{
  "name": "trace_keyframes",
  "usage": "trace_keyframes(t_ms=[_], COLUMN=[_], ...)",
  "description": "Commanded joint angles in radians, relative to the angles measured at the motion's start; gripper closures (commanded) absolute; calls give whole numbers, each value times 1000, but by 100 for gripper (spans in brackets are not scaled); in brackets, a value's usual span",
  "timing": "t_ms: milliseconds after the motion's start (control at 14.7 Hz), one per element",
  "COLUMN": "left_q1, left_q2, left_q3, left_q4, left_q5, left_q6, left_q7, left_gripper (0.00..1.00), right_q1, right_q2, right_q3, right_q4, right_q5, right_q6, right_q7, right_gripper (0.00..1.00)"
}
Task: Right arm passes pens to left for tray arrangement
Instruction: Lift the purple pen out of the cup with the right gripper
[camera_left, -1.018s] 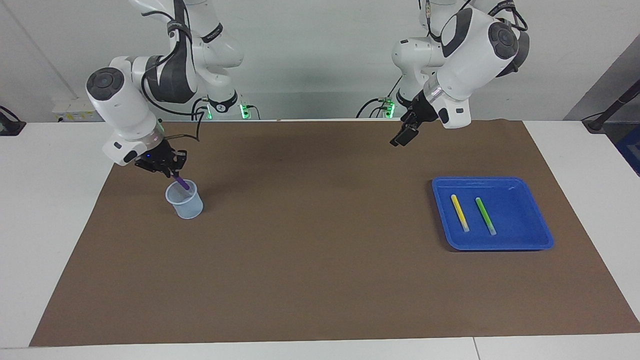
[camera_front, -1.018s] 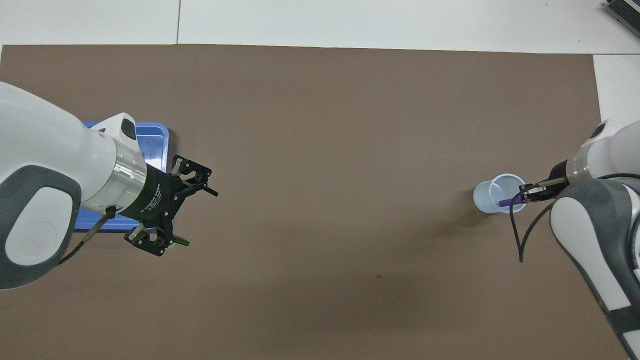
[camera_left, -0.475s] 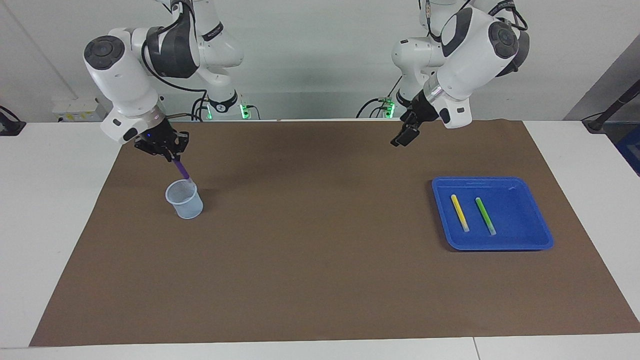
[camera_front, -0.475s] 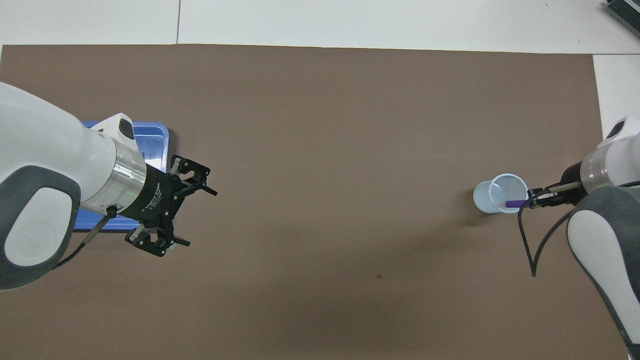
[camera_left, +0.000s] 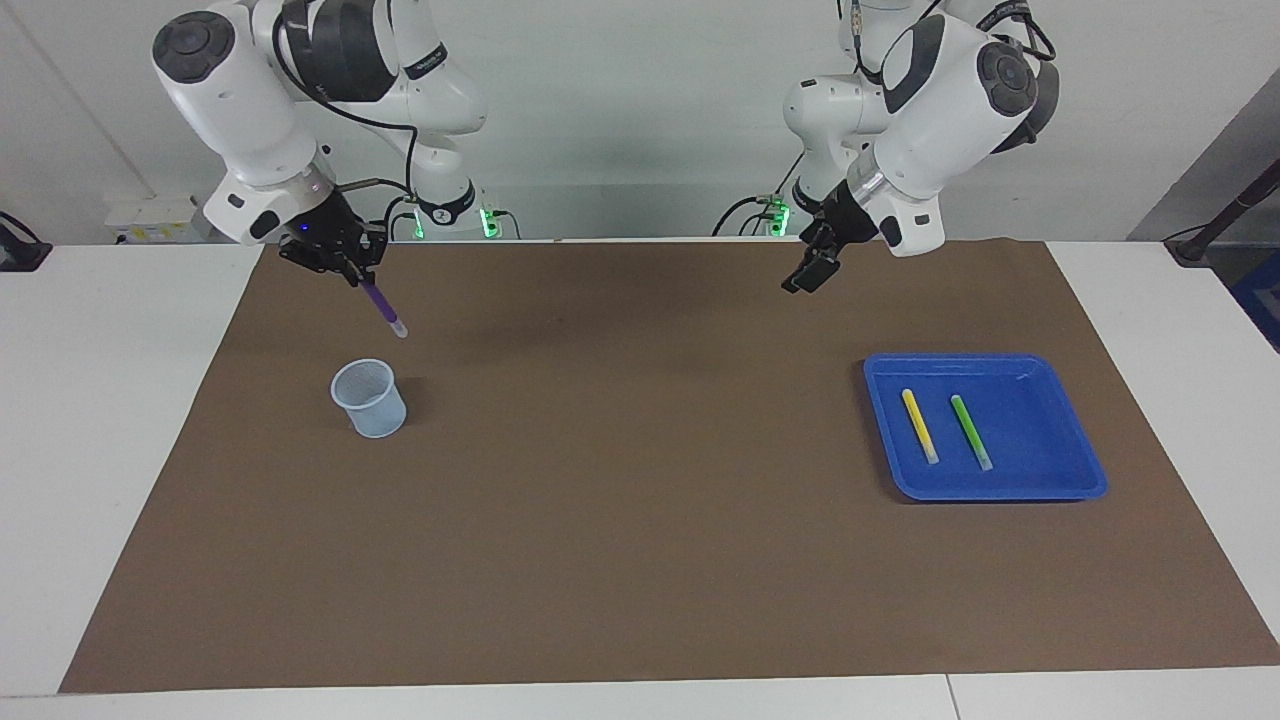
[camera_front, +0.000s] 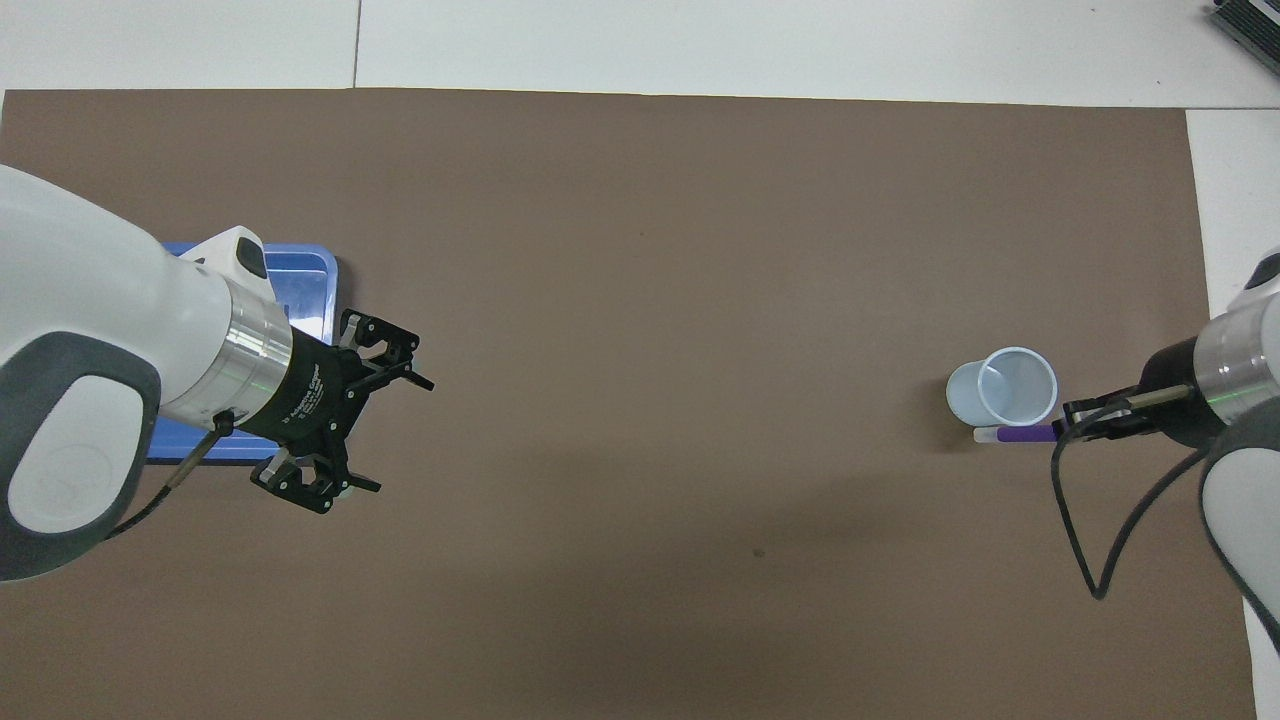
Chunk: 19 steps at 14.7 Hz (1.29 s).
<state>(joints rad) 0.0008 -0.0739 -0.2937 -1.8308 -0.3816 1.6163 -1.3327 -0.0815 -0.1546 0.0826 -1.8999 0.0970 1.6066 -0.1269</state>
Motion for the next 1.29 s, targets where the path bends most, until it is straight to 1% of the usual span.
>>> trace_keyframes(t_ms=[0, 271, 882, 1086, 1221], left_q1=[-10, -10, -12, -10, -16], left_q2=[-40, -41, -41, -41, -41], left_q3=[10, 11, 10, 8, 8], left_q4=[-48, -53, -58, -68, -71], left_q5=[-13, -13, -14, -17, -37], left_q6=[36, 37, 57, 100, 132], left_q7=[-13, -13, -25, -98, -150], left_gripper=[0, 0, 0, 0, 0], right_q1=[-9, -7, -7, -4, -4], right_q2=[-13, -14, -33, -36, -52], right_q3=[3, 6, 5, 8, 9], right_q4=[7, 4, -22, -30, -56], right_q5=[99, 216, 476, 538, 601], right_q6=[-30, -34, -97, -99, -96], right_q7=[-5, -7, -10, -10, -14], right_gripper=[100, 100, 100, 100, 100])
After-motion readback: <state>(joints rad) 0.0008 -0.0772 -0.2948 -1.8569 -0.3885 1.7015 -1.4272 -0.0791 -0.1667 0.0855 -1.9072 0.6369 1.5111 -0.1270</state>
